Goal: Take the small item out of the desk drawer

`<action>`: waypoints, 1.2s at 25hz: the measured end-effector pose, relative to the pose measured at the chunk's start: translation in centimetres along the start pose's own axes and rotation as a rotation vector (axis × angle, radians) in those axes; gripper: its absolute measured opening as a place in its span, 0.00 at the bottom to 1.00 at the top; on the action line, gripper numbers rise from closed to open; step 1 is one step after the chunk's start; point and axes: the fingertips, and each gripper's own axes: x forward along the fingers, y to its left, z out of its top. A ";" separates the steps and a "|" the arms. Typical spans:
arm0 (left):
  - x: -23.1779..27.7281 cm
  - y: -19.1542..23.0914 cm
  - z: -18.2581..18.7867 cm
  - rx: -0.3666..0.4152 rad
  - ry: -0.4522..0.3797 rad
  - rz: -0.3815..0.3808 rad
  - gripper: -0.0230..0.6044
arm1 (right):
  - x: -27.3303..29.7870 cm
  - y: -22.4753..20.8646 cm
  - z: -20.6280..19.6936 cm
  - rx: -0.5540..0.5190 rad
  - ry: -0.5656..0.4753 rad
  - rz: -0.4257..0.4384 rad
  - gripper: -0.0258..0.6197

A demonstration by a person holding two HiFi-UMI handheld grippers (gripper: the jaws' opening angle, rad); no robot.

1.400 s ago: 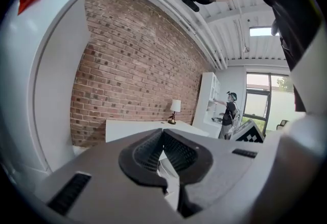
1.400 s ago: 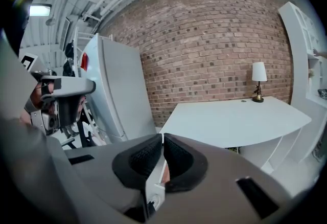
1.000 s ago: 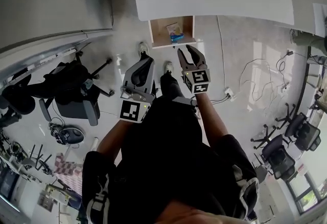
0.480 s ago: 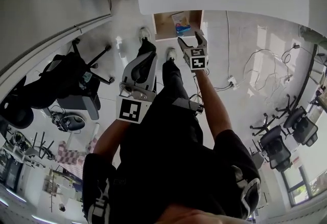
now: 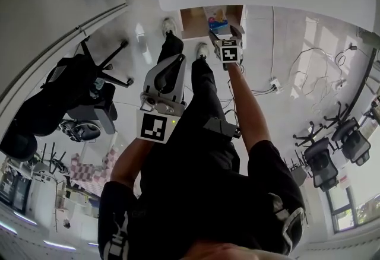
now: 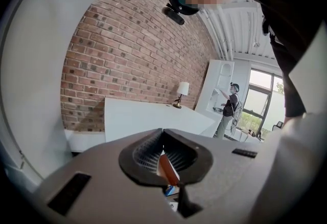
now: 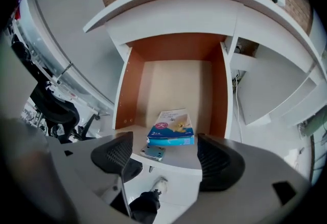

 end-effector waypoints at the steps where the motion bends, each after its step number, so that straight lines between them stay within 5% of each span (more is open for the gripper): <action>1: 0.3 0.2 -0.2 -0.007 0.001 0.004 0.05 | 0.6 -0.1 -0.3 0.002 0.008 0.000 0.62; 21: 1.2 3.7 -2.8 -0.120 0.032 0.064 0.05 | 6.0 -0.4 -1.7 -0.043 0.184 -0.030 0.66; 30: 0.7 3.9 -2.4 -0.139 0.020 0.073 0.05 | 5.7 -0.3 -1.8 0.003 0.186 -0.043 0.66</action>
